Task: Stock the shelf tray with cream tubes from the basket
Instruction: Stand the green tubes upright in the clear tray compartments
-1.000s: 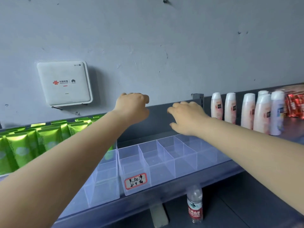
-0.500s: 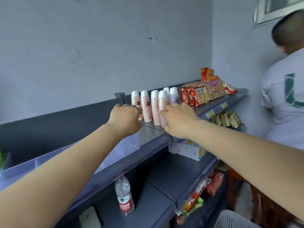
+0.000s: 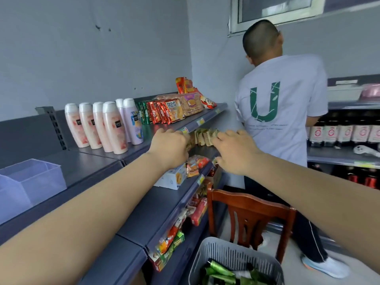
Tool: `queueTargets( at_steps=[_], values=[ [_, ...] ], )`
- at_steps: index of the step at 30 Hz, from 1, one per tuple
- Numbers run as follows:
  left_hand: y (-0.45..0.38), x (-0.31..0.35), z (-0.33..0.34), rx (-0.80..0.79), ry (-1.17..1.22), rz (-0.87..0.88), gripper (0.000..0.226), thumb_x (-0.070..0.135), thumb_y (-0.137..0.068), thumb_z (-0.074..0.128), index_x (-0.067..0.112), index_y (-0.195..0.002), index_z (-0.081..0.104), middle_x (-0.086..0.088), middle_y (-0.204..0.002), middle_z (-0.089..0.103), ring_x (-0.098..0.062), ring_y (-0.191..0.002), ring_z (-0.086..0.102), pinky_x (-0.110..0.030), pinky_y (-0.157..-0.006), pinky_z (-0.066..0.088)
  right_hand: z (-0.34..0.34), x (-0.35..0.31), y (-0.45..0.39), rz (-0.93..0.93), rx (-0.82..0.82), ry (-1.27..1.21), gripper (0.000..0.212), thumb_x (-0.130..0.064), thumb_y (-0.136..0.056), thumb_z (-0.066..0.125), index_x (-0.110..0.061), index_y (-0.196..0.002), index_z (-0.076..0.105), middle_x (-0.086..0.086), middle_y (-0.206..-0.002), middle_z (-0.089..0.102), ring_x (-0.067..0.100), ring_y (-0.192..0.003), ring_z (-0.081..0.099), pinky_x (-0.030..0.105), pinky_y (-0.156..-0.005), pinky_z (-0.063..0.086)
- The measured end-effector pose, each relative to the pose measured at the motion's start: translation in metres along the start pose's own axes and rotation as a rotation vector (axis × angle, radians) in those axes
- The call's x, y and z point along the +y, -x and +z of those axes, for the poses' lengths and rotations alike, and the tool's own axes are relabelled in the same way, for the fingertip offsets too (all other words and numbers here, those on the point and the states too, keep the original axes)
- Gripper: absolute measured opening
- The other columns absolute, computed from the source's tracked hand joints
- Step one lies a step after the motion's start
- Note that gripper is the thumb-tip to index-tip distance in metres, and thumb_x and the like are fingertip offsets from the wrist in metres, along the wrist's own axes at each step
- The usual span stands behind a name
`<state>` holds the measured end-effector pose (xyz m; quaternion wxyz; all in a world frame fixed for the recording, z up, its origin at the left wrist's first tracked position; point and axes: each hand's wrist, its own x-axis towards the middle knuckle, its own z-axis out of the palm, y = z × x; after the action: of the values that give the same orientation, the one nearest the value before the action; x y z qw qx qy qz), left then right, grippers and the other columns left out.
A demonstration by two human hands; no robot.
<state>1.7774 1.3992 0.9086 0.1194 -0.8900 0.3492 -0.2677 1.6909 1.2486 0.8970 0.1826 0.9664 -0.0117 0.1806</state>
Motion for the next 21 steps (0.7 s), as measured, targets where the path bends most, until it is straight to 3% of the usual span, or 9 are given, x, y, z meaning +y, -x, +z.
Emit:
queueTargets(
  at_steps=[8,21],
  values=[
    [-0.025,0.073,0.022,-0.03,0.093,0.101,0.036,0.03,-0.089,0.046,0.014,-0.122,0.05,-0.006,-0.123,0.056,-0.028,-0.115,0.05,-0.035,-0.09,0.035,0.032,0.051,0.044,0.094,-0.102,0.012,0.05,-0.034,-0.094,0.043,-0.015,-0.139,0.033,0.007,-0.139,0.041,0.027,-0.126,0.038,0.04,-0.101,0.031],
    [-0.035,0.136,0.108,-0.168,0.226,0.256,0.045,0.03,-0.087,0.048,0.017,-0.13,0.045,-0.004,-0.129,0.051,-0.027,-0.119,0.046,-0.038,-0.097,0.033,0.128,0.055,0.068,0.156,-0.309,-0.068,0.054,-0.037,-0.094,0.042,-0.015,-0.142,0.028,0.007,-0.141,0.038,0.028,-0.128,0.035,0.041,-0.103,0.029]
  ],
)
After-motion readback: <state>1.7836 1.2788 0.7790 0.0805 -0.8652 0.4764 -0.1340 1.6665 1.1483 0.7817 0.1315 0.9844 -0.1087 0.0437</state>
